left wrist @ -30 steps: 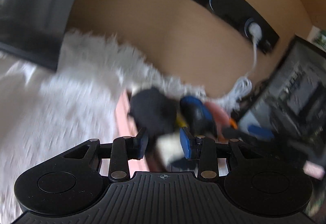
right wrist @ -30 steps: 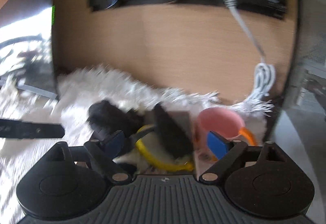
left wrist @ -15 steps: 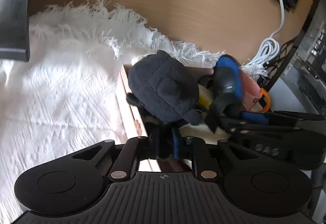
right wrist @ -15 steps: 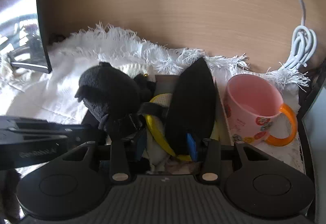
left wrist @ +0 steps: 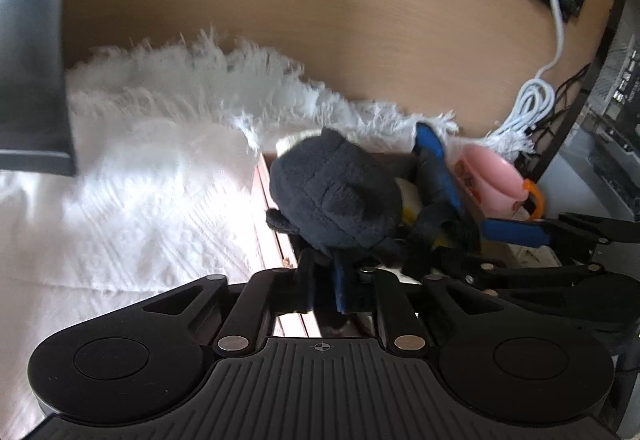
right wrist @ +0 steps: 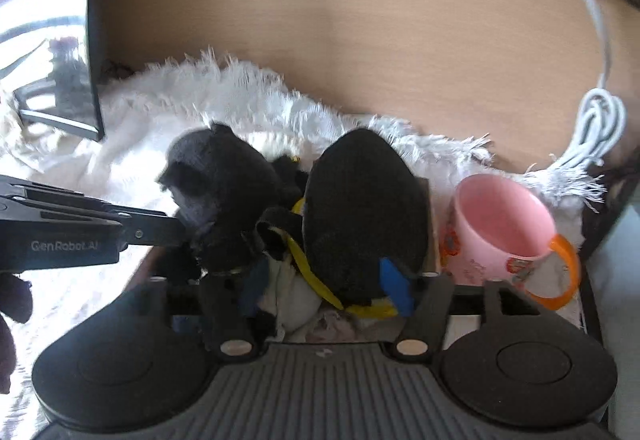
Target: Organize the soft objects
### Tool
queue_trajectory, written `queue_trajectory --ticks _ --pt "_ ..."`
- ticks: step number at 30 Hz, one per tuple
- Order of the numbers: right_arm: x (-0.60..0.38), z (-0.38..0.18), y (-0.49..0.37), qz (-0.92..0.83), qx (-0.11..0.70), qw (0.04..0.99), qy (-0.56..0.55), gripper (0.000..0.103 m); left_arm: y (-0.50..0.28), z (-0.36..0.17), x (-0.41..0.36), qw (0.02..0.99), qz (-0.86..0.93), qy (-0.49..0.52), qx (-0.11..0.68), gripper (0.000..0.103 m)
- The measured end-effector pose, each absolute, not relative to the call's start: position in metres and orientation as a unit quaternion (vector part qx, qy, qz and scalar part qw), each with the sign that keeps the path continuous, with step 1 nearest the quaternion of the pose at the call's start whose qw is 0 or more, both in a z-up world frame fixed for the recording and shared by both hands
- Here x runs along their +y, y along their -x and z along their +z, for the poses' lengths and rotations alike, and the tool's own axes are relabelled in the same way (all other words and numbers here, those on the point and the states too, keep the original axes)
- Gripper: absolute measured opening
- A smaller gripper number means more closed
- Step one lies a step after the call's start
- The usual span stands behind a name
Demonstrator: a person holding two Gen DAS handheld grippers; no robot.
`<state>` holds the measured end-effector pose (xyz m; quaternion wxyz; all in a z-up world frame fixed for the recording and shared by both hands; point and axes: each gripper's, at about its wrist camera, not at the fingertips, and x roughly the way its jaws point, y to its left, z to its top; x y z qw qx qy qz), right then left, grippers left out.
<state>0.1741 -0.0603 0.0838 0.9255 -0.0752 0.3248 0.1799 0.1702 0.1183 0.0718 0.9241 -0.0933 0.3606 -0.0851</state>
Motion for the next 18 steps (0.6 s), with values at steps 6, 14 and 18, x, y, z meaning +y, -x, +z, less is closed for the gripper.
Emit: queue_trajectory --ticks 6,14,18 --pt "-0.085 0.103 -0.109 0.185 0.287 0.937 0.067 0.088 -0.109 0.104 0.114 0.945 -0.061 0.085 0.309 0.018" --pt "-0.114 0.047 -0.028 0.171 0.335 0.923 0.08 0.09 0.003 0.063 0.069 0.946 -0.008 0.094 0.31 0.018" --pt "-0.123 0.019 -0.021 0.165 0.37 0.912 0.066 0.09 0.025 0.027 0.045 0.941 0.001 0.086 0.328 0.018"
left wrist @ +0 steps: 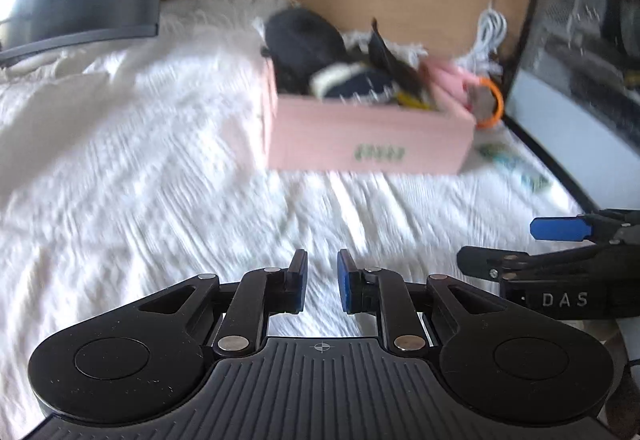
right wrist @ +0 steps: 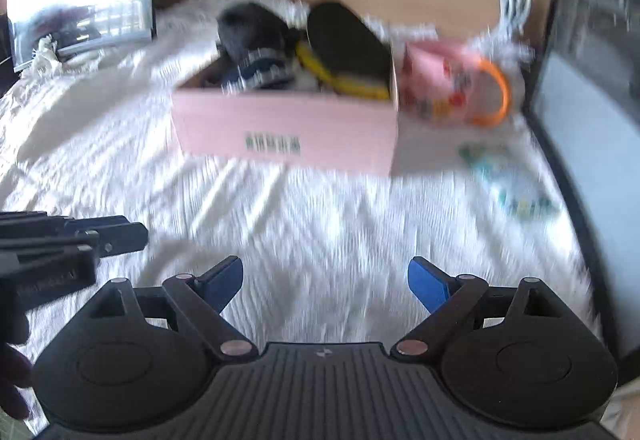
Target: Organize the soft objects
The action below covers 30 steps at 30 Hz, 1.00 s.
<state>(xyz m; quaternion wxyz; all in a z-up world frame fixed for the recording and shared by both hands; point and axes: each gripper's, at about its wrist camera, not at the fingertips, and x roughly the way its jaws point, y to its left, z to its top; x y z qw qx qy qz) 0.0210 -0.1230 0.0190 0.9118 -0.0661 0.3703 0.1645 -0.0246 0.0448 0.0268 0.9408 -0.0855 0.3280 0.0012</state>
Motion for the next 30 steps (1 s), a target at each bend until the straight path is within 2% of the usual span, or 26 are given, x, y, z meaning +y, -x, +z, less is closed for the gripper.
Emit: queue_trajectory --ticks 2,4,10,14,24,30 --pt "-0.125 0.01 -0.024 0.147 0.38 0.911 0.067 0.091 0.029 0.015 0.035 0.942 0.004 0.076 0.327 0.018" --pt "-0.126 0.004 -0.028 0.121 0.383 0.913 0.067 0.103 0.029 0.008 0.027 0.944 0.007 0.066 0.322 0.018" --pt "-0.133 -0.002 -0.038 0.127 0.383 0.914 0.051 0.103 0.026 0.003 0.014 0.948 0.012 0.044 0.315 0.019" --pt "-0.137 -0.009 -0.031 0.14 0.326 0.933 0.061 0.103 0.025 0.001 0.005 0.949 0.021 0.04 0.312 0.02" --pt "-0.14 -0.009 -0.035 0.141 0.332 0.932 0.046 0.103 0.026 -0.003 -0.007 0.954 0.025 -0.006 0.299 0.021" --pt "-0.14 -0.009 -0.034 0.141 0.332 0.931 0.046 0.103 0.026 -0.003 -0.003 0.954 0.023 0.011 0.3 0.021"
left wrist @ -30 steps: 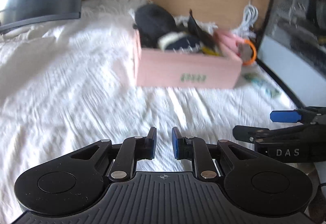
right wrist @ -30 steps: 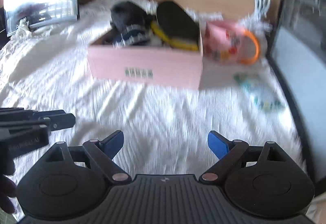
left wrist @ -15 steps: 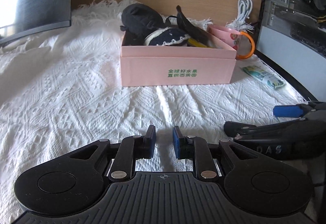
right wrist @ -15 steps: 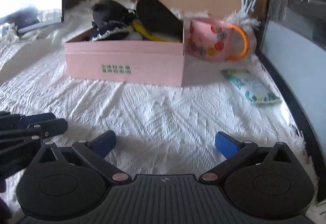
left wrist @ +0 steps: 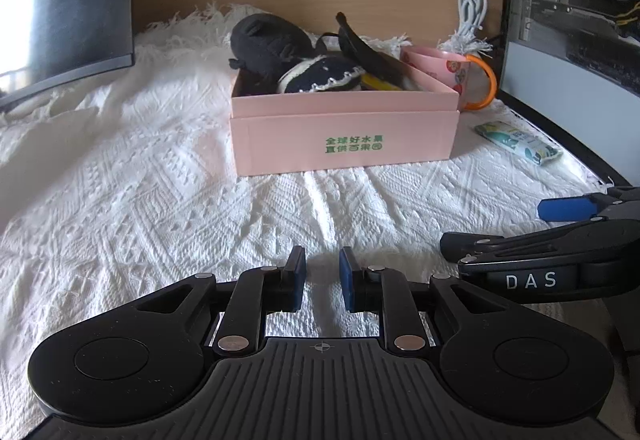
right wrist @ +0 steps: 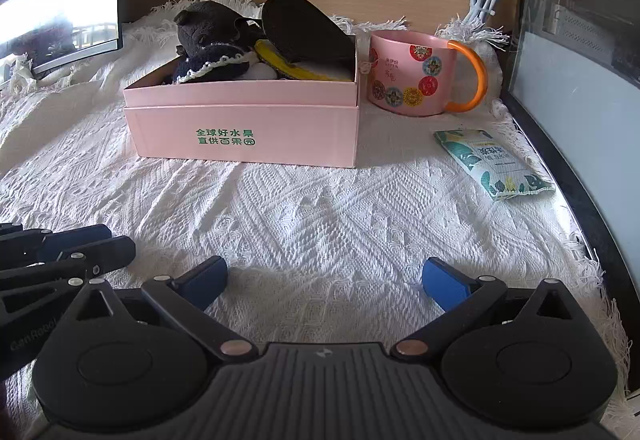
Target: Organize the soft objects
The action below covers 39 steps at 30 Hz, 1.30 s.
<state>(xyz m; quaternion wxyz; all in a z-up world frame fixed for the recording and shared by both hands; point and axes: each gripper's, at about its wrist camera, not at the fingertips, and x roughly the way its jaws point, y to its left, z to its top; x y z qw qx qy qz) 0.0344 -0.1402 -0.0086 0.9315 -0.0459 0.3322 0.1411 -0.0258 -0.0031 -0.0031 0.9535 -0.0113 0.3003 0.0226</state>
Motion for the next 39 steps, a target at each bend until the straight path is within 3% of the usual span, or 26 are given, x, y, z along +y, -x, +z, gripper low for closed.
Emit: queue_trajectory --ticks 39 --pt "-0.1409 -0.0079 -0.0346 0.141 0.332 0.931 0.046 0.103 0.0242 -0.0037 -0.0055 0.953 0.025 0.005 0.301 0.021"
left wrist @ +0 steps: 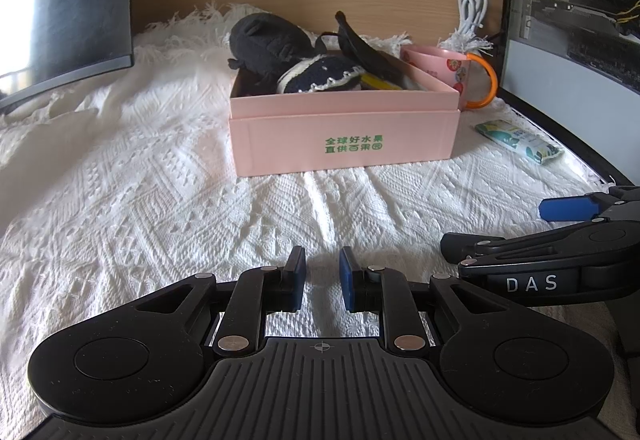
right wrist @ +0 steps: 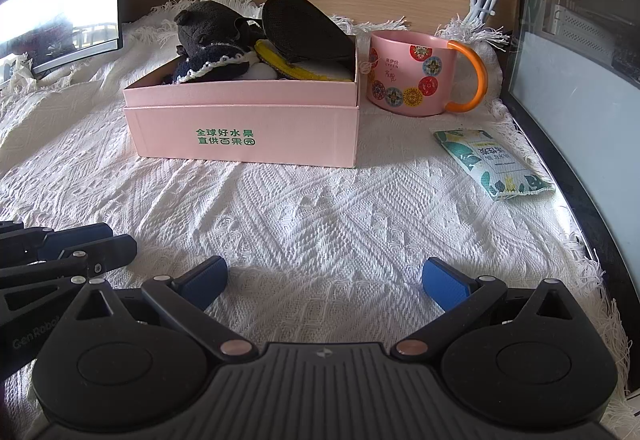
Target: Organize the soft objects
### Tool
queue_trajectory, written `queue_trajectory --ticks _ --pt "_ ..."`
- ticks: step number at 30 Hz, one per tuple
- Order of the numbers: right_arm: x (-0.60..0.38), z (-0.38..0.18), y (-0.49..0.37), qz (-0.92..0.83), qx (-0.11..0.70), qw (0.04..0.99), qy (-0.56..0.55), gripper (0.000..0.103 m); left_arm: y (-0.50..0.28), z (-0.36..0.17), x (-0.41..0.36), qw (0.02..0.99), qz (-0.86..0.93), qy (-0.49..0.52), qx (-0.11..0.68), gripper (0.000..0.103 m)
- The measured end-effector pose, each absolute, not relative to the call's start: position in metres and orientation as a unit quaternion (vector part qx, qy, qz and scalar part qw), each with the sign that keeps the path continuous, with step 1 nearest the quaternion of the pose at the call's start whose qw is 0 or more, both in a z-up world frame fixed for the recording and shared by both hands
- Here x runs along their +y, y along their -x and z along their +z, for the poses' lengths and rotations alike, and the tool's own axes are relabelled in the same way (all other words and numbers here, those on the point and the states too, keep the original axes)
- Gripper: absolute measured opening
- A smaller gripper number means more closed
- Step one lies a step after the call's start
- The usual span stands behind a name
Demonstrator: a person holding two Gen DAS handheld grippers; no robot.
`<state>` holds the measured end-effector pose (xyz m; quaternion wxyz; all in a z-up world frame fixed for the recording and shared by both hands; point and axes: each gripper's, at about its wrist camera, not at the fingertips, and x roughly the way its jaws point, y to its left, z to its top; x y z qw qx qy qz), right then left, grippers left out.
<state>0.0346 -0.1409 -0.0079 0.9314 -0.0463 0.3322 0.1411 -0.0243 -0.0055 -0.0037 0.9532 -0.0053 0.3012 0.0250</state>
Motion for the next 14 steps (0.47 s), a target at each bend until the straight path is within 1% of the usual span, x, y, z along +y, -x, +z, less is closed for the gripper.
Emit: queue_trajectory --ticks 14 --pt "-0.1406 -0.0077 -0.0345 0.141 0.332 0.931 0.046 0.103 0.0227 -0.0037 -0.0059 0.952 0.027 0.0 0.304 0.02"
